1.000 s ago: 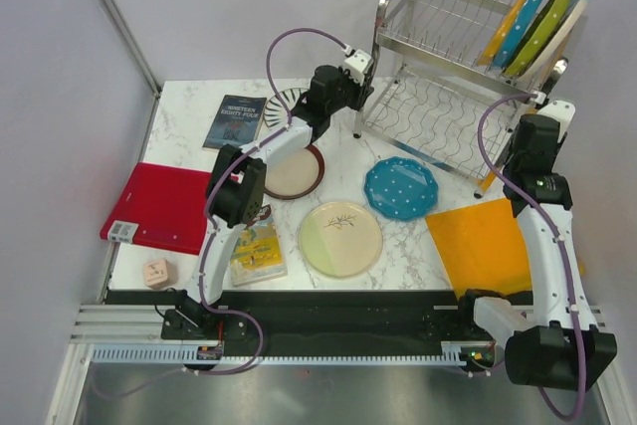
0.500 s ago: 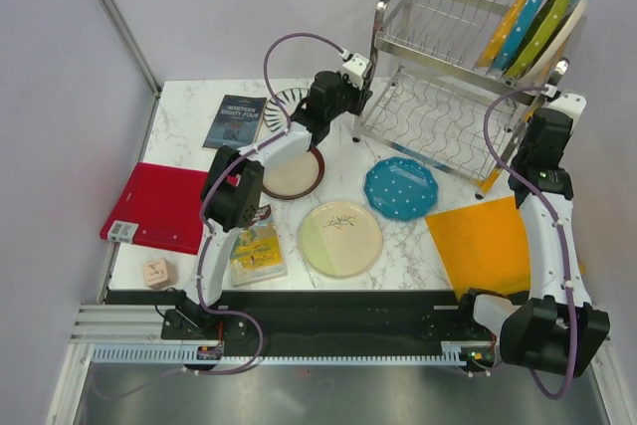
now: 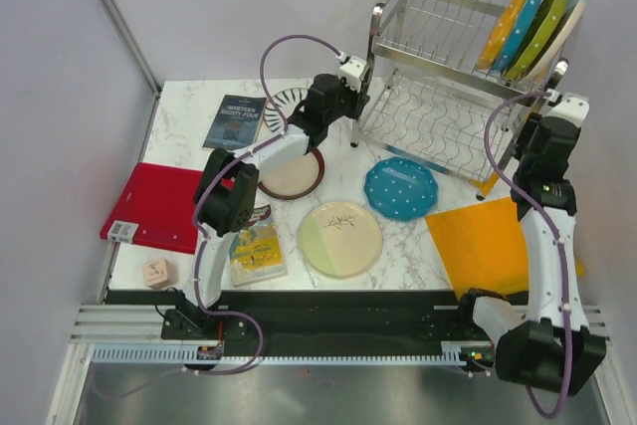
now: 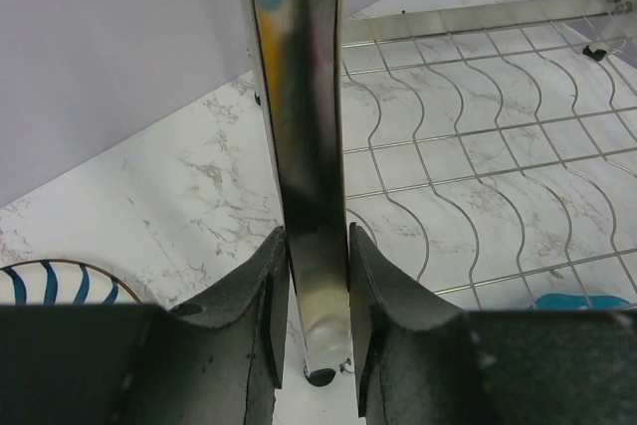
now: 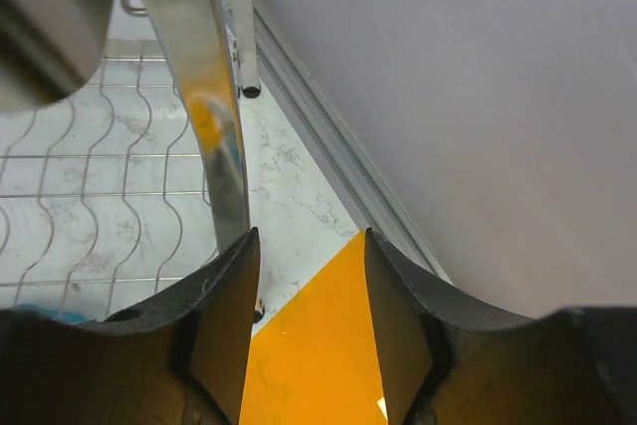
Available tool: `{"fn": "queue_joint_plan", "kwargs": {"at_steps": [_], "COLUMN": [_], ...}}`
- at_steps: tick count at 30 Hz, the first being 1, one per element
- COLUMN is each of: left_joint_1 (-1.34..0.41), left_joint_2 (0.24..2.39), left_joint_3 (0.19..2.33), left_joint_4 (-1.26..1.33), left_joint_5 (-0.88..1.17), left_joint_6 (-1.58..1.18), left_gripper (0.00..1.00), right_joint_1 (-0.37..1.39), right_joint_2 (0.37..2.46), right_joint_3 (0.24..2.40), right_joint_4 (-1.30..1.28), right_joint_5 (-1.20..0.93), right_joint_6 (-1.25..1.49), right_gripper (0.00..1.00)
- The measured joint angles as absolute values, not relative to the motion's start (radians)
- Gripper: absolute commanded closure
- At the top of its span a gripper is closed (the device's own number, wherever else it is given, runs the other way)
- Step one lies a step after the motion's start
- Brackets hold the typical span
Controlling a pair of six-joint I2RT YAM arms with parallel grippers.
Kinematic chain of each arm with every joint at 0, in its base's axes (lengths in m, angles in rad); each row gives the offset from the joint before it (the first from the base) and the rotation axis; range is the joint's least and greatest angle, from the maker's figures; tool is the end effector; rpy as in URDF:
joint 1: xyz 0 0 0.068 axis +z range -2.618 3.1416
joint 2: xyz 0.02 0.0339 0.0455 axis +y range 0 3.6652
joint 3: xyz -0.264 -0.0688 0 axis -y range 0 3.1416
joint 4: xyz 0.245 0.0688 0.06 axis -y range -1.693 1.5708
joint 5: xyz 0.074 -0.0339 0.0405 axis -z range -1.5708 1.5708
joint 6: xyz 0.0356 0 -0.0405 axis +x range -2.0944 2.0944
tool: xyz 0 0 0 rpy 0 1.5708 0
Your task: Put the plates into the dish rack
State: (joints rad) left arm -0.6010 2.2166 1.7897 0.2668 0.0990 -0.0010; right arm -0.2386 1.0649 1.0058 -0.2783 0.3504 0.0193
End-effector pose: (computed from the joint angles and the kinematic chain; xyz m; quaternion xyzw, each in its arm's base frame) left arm 0.4391 -0.3053 0.2601 0.2554 0.7170 -0.2279 0.6072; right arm 0.2318 -0.0690 0.3543 0.2033 0.7837 -0.2037 0.5505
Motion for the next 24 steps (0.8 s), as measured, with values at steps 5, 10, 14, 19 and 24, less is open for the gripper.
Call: {"fn": "queue_joint_plan", "kwargs": {"at_steps": [5, 10, 14, 19, 24], "left_joint_1": [-0.603, -0.606, -0.607, -0.607, -0.607], "left_joint_2": [2.197, 2.179, 2.174, 2.172, 2.172], "left_joint_3": [1.762, 1.729, 1.713, 1.711, 1.711], "left_joint_4": [0.27, 0.288, 0.306, 0.307, 0.307], "left_joint_5": [0.093, 0.083, 0.08, 0.078, 0.078], "left_joint_6": [-0.003, -0.004, -0.005, -0.012, -0.012], "left_gripper": [0.98, 0.98, 0.98, 0.98, 0.98], "right_joint_1": [-0.241, -0.247, -0.252, -0.253, -0.253], "right_joint_2": [0.917, 0.973, 1.108, 1.158, 1.157], "right_joint_3": [0.98, 0.98, 0.981, 0.98, 0.976], "right_joint_4": [-0.337, -0.338, -0.34, -0.314, -0.268], "right_joint_5": [0.266, 0.195, 0.16, 0.151, 0.159], "right_joint_6": [0.073, 0.13, 0.175, 0.193, 0.197], "right_gripper": [0.34, 0.36, 0.39, 0.69, 1.0]}}
